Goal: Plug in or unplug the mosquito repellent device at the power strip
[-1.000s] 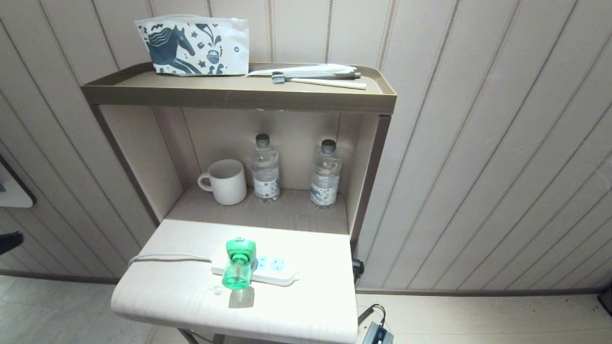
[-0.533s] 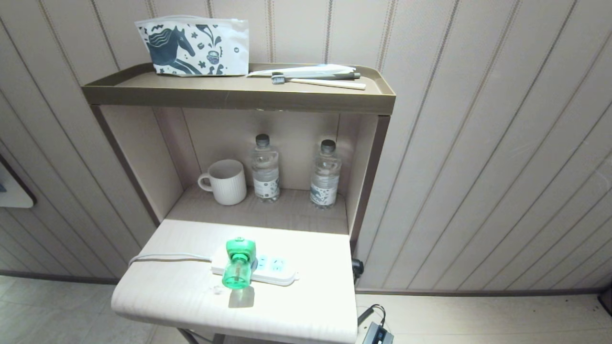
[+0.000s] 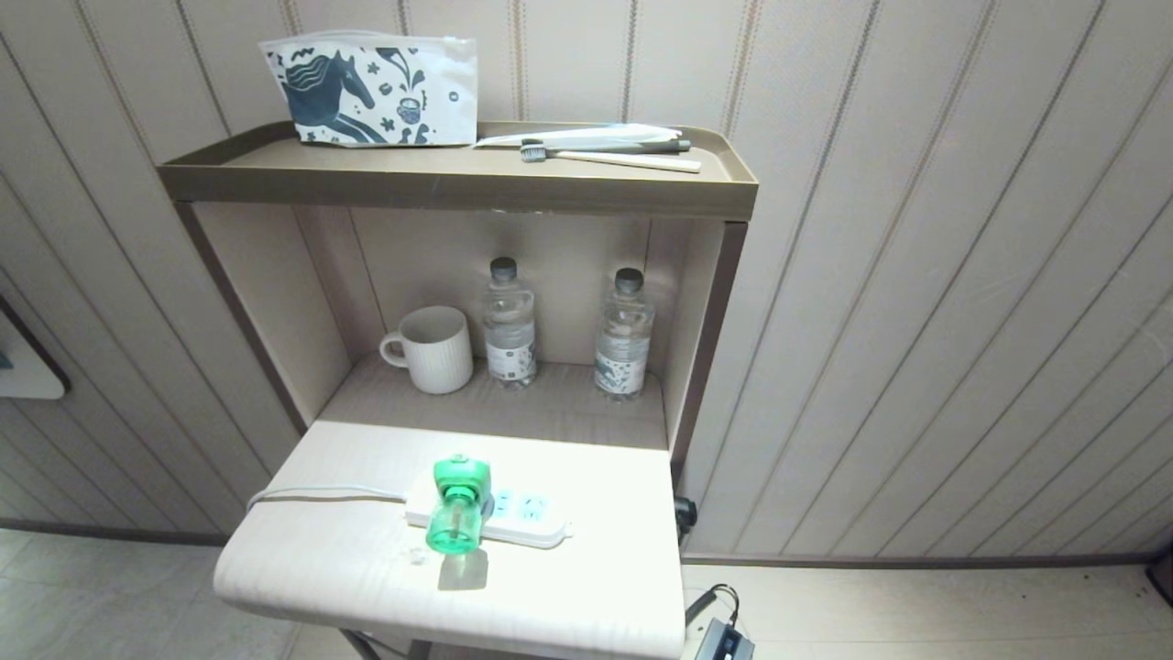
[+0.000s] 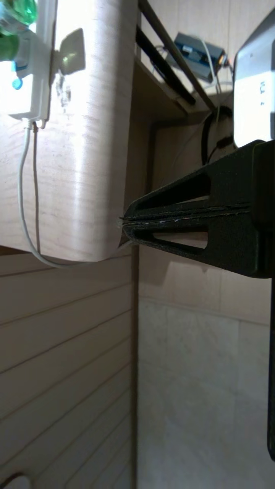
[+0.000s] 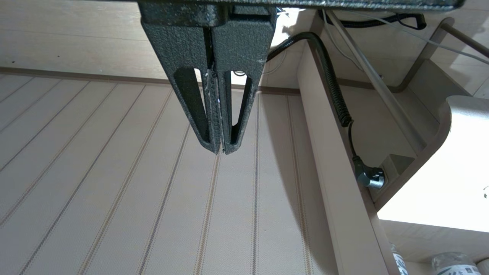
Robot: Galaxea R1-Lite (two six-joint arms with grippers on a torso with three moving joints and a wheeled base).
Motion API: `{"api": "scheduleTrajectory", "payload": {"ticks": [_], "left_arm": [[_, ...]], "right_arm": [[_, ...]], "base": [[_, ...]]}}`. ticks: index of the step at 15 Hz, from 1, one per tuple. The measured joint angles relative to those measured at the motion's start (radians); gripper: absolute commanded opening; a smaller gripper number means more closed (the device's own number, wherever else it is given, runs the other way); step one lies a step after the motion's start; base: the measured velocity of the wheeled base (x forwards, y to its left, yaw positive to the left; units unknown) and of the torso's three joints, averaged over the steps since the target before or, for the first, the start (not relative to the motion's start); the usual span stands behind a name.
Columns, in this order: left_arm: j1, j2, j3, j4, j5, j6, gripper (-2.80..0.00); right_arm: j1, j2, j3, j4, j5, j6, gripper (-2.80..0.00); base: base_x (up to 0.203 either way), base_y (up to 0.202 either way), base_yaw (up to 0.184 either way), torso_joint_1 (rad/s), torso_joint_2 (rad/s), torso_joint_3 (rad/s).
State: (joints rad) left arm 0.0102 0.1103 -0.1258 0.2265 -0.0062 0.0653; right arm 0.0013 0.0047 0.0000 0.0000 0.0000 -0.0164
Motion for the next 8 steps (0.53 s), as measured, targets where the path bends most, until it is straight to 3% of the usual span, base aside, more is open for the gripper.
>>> {"api": "scheduleTrajectory", "payload": {"ticks": [4,6,8], "left_arm": [[-0.007,-0.093,0.084,-0.099,-0.002,0.026,-2.80],[-0.007,-0.106,0.115,-0.175,-0.001,0.006,-2.80],[-0.007,-0.110,0.122,-0.178,0.000,-0.012,-2.80]], "right_arm": [[0.000,0.000,0.000,0.000,0.000,0.000,-2.80],[0.000,0.000,0.000,0.000,0.000,0.000,-2.80],[0.000,0.000,0.000,0.000,0.000,0.000,-2.80]], "base": [[0.000,0.000,0.000,0.000,0.00,0.000],[0.000,0.000,0.000,0.000,0.00,0.000],[0.000,0.000,0.000,0.000,0.00,0.000]]}}
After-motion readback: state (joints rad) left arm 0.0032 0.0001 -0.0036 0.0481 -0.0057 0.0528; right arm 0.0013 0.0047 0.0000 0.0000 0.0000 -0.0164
